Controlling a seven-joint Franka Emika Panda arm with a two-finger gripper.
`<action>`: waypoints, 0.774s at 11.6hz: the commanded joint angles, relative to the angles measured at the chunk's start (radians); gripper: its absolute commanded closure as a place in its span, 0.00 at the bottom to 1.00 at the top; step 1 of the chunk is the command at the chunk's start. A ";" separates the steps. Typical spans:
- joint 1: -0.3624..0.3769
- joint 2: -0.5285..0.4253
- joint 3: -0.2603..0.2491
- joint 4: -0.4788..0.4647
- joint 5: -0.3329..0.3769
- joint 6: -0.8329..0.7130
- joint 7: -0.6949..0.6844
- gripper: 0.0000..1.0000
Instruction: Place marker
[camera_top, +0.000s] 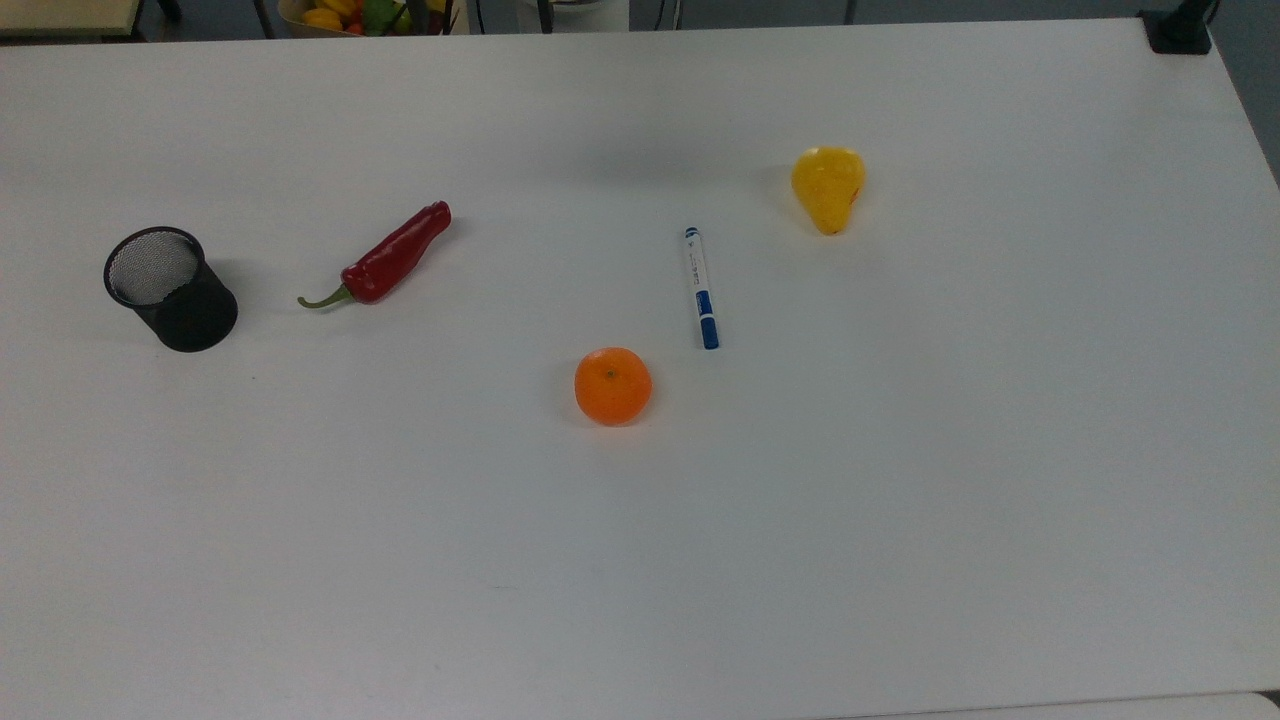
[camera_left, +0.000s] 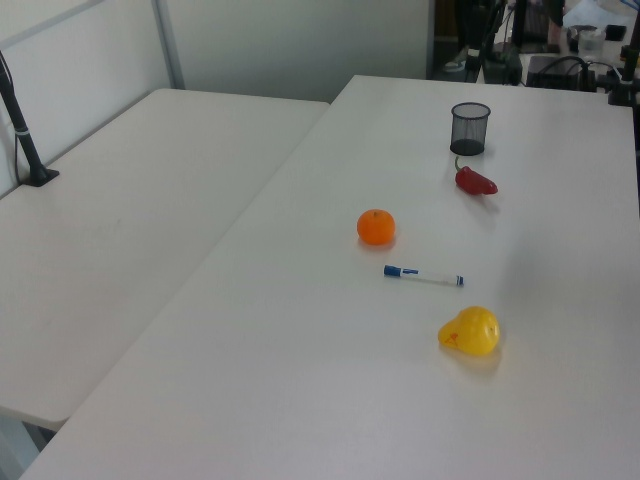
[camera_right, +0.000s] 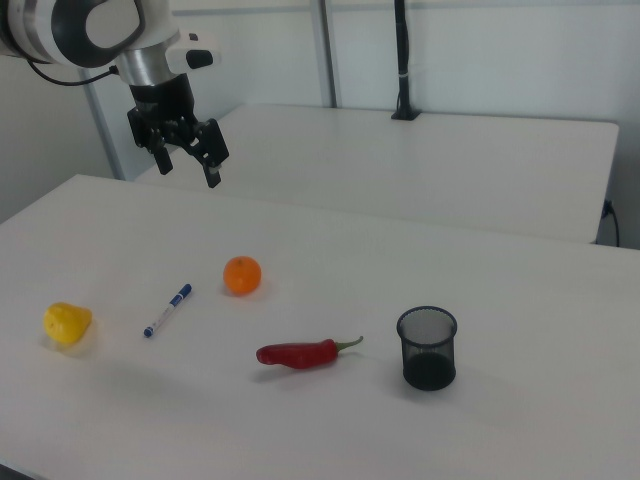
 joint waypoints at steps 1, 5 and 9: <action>0.013 -0.006 -0.004 -0.008 -0.006 -0.017 -0.020 0.00; 0.013 -0.008 -0.003 -0.013 -0.006 -0.017 -0.023 0.00; 0.056 0.002 -0.001 -0.051 -0.012 0.016 -0.017 0.00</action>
